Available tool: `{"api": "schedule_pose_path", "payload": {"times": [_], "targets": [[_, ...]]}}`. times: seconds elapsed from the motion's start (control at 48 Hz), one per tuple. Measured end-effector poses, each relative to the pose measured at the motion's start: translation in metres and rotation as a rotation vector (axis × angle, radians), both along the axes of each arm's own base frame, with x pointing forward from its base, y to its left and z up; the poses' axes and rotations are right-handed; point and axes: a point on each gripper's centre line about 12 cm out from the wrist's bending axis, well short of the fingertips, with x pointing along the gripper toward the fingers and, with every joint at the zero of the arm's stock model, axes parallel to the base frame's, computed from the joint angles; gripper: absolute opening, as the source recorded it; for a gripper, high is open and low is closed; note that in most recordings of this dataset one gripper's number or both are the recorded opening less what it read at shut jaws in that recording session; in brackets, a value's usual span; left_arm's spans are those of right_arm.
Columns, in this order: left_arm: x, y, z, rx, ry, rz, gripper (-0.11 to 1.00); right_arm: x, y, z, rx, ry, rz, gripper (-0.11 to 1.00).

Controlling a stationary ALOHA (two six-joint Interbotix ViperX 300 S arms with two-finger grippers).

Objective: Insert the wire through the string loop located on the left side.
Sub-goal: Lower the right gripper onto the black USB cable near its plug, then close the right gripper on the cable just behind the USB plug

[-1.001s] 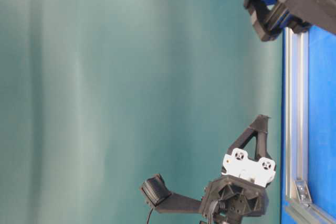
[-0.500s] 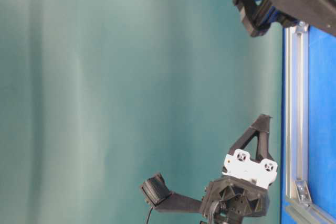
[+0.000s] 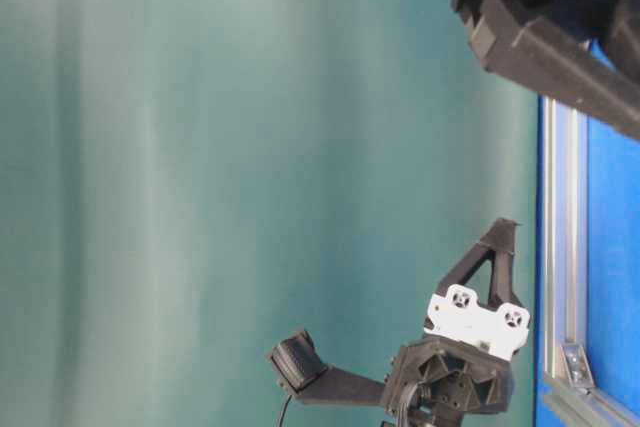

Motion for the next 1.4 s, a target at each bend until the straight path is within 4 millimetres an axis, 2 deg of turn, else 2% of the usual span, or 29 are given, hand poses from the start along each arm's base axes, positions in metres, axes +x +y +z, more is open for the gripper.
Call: {"api": "schedule_pose_path", "payload": {"times": [0.271, 0.709, 1.126, 1.188, 1.23, 1.397], "targets": [[0.0, 0.0, 0.0, -0.001, 0.001, 0.0, 0.0, 0.001, -0.002, -0.005, 0.013, 0.016, -0.019, 0.92], [-0.001, 0.0, -0.001, -0.002, 0.002, 0.002, 0.0, 0.01, 0.001, -0.064, 0.047, 0.159, -0.057, 0.91], [-0.001, 0.0, -0.001, -0.007, 0.007, 0.001, 0.0, 0.014, 0.002, -0.068, 0.047, 0.158, -0.057, 0.83], [-0.001, 0.0, -0.001, -0.008, 0.009, 0.001, 0.0, 0.014, 0.002, -0.068, 0.048, 0.158, -0.058, 0.78], [-0.001, 0.0, -0.002, -0.008, 0.01, 0.002, 0.0, 0.014, 0.002, -0.068, 0.048, 0.156, -0.056, 0.69], [-0.001, 0.0, -0.002, -0.009, 0.011, 0.001, 0.0, 0.014, 0.002, -0.068, 0.043, 0.15, -0.055, 0.2]]}}
